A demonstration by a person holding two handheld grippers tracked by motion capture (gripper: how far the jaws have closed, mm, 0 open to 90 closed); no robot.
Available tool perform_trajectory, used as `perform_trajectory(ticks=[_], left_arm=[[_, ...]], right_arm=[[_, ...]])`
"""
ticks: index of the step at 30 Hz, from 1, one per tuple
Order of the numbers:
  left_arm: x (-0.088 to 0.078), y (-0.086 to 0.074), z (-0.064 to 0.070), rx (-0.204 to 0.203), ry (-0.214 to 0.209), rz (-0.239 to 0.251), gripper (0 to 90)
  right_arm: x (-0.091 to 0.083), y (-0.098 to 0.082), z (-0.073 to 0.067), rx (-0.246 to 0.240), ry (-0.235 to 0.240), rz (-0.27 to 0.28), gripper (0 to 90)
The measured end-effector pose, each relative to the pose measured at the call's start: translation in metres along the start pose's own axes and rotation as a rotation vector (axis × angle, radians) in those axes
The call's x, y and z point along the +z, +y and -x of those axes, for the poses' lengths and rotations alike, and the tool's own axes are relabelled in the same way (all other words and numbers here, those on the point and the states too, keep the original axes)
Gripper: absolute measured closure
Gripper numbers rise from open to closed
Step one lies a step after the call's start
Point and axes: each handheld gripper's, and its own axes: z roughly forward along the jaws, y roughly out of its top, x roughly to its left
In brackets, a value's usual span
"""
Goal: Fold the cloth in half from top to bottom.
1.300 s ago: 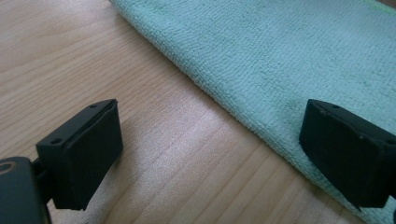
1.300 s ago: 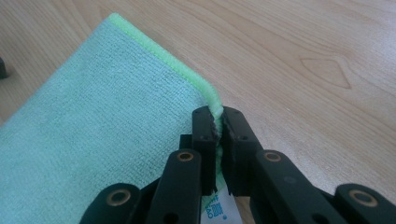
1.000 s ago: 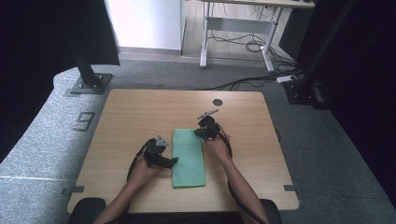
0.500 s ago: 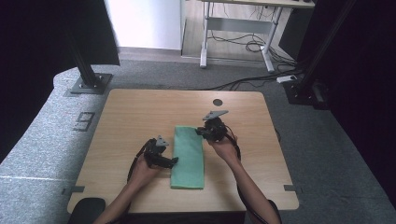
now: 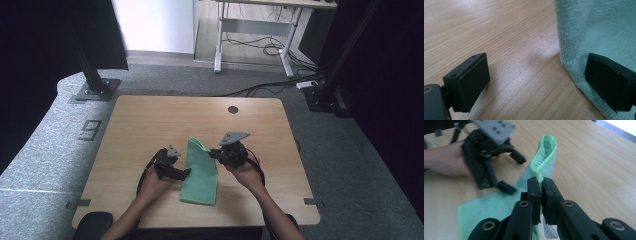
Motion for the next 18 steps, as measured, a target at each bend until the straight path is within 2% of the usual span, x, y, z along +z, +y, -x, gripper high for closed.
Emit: perform_trajectory(ticks=[11,18], left_arm=[[0.000,0.000,0.000,-0.001,0.003,-0.001,5.8],[0.000,0.000,0.000,-0.003,0.002,0.000,5.8]], right_arm=[[-0.013,-0.022,-0.028,-0.011,0.059,-0.010,84.7],[-0.012,-0.040,-0.042,-0.009,0.096,-0.033,84.6]])
